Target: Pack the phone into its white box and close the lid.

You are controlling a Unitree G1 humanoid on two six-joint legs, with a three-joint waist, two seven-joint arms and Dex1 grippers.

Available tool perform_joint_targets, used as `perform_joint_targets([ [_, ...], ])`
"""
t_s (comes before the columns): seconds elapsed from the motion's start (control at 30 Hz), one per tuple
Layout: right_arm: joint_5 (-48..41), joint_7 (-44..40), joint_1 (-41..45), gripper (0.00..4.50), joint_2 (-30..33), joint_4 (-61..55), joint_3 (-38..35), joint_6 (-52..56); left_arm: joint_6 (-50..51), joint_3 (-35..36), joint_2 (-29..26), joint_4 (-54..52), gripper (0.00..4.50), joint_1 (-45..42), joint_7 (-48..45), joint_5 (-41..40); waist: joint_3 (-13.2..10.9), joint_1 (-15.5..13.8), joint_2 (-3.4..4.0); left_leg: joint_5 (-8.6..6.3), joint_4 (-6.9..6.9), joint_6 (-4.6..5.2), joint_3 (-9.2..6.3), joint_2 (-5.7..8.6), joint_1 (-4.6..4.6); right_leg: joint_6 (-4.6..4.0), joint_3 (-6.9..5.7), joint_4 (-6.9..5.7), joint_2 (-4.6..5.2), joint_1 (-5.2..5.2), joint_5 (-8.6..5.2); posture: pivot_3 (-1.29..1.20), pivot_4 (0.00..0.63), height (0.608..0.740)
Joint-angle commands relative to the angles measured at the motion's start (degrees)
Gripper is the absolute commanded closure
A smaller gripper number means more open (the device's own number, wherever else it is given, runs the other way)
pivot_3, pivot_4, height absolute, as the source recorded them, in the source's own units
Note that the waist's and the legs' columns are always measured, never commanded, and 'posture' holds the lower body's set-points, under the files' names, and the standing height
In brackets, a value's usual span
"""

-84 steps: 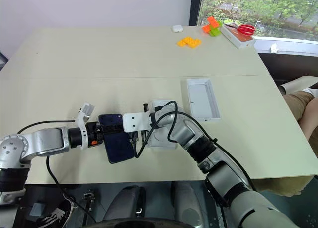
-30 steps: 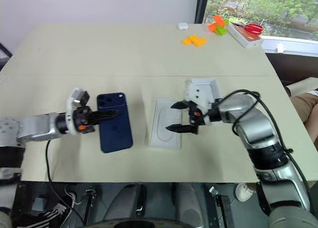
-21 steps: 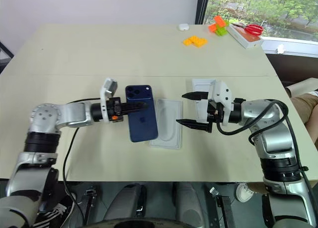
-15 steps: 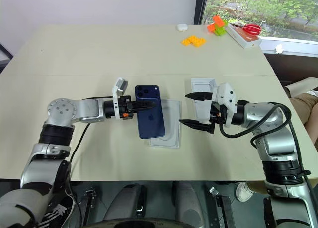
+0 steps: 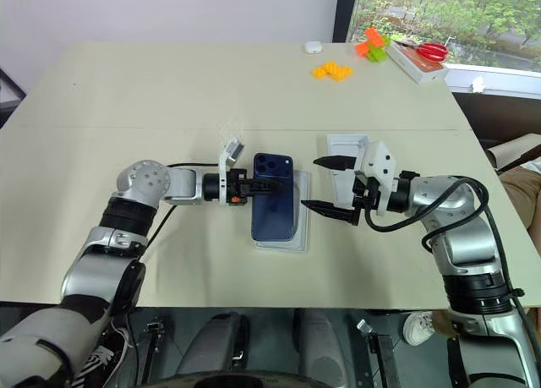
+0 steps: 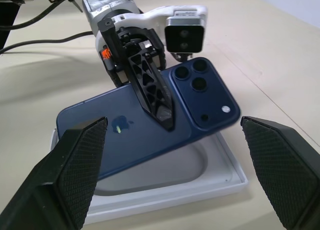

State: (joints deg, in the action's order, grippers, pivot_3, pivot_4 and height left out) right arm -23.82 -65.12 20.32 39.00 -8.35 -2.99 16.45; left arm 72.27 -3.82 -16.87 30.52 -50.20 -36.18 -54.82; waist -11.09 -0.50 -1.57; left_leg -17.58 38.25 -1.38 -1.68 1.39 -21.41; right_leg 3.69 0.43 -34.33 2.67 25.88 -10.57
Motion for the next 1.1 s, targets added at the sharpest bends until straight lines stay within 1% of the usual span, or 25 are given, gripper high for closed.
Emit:
perform_joint_targets([
  [0.03,-0.62,0.63,0.0,0.03,0.35,-1.4,-0.69,-0.67,0.43,-0.1,0.52,0.04,4.5,-2.0,-4.44,2.63,0.0,0.07,0.0,0.0,0.0,0.0,0.0,-0.01,0.0,0.0,0.0,0.0,0.0,0.0,0.0,0.0,0.15,0.74],
  [0.2,-0.23,1.08,-0.05,0.03,0.39,-1.0,-0.44,-1.12,0.26,0.2,2.65,0.36,4.5,-1.57,-6.99,6.12,0.0,-0.02,0.0,0.0,0.02,0.01,-0.01,-0.02,0.0,0.01,0.0,-0.02,0.0,-0.01,0.0,0.0,0.15,0.74],
  [0.27,-0.01,1.2,-0.1,0.0,0.44,-1.12,-0.32,-1.29,0.18,0.59,3.37,0.32,3.5,-1.39,-6.78,7.65,0.0,-0.08,0.0,0.0,0.04,0.01,-0.01,-0.04,0.0,0.02,0.0,-0.02,0.02,-0.03,0.01,0.0,0.15,0.74],
  [0.3,-0.04,1.28,-0.02,0.0,0.45,-1.2,-0.27,-1.18,0.41,1.02,3.66,0.45,3.18,-1.37,-6.87,8.02,0.0,-0.08,0.0,0.0,0.05,0.01,-0.01,-0.04,0.0,0.03,0.0,-0.02,0.02,-0.04,0.02,0.0,0.15,0.74],
  [0.33,-0.09,1.34,0.0,0.0,0.46,-1.25,-0.24,-1.11,0.59,1.38,3.9,0.52,2.73,-1.34,-7.01,8.36,0.0,-0.08,0.0,0.0,0.05,0.01,-0.01,-0.05,0.0,0.04,0.0,-0.02,0.01,-0.04,0.02,0.0,0.15,0.74],
  [0.5,0.19,1.6,0.39,0.0,0.29,-0.81,0.08,-1.29,1.73,2.39,4.34,0.26,0.3,-2.13,-7.53,9.67,0.0,-0.04,0.0,0.0,0.06,0.01,-0.01,-0.07,0.05,0.04,0.0,-0.05,0.01,-0.08,0.03,0.0,0.15,0.74],
  [0.53,0.29,1.63,0.44,0.0,0.24,-0.69,0.17,-1.38,1.94,2.26,4.29,0.25,0.06,-2.24,-7.6,10.06,0.0,-0.03,0.0,0.0,0.07,0.01,-0.02,-0.07,0.09,0.05,0.0,-0.07,0.01,-0.12,0.03,0.0,0.15,0.74],
  [0.73,0.74,1.63,0.94,0.0,0.15,0.25,0.61,-1.99,5.46,2.84,4.14,-0.59,0.06,-3.3,-7.72,10.49,0.0,0.32,0.01,0.01,0.11,0.01,-0.03,-0.07,0.32,0.07,0.0,-0.13,-0.03,-0.34,0.04,0.0,0.15,0.74],
  [0.9,0.9,1.55,1.52,0.0,-0.1,0.98,0.99,-2.35,10.01,3.54,3.27,-4.79,0.06,-4.66,-7.1,9.73,0.0,0.57,0.0,0.01,0.11,0.01,-0.04,-0.1,0.31,0.07,0.01,-0.13,-0.02,-0.34,0.04,0.0,0.15,0.74],
  [1.07,0.69,1.59,2.05,0.0,-0.21,1.58,1.37,-2.62,11.38,4.74,2.98,-6.32,0.06,-5.04,-6.2,10.18,0.0,0.81,0.0,0.0,0.11,0.01,-0.05,-0.09,0.3,0.08,0.01,-0.13,0.02,-0.34,0.05,0.0,0.15,0.74],
  [1.1,0.75,1.55,2.17,0.0,-0.18,1.73,1.49,-2.78,11.64,4.12,2.32,-6.88,0.06,-5.09,-6.46,10.45,0.0,0.93,0.0,0.01,0.11,0.01,-0.05,-0.09,0.29,0.08,0.01,-0.13,0.02,-0.34,0.05,0.0,0.15,0.74],
])
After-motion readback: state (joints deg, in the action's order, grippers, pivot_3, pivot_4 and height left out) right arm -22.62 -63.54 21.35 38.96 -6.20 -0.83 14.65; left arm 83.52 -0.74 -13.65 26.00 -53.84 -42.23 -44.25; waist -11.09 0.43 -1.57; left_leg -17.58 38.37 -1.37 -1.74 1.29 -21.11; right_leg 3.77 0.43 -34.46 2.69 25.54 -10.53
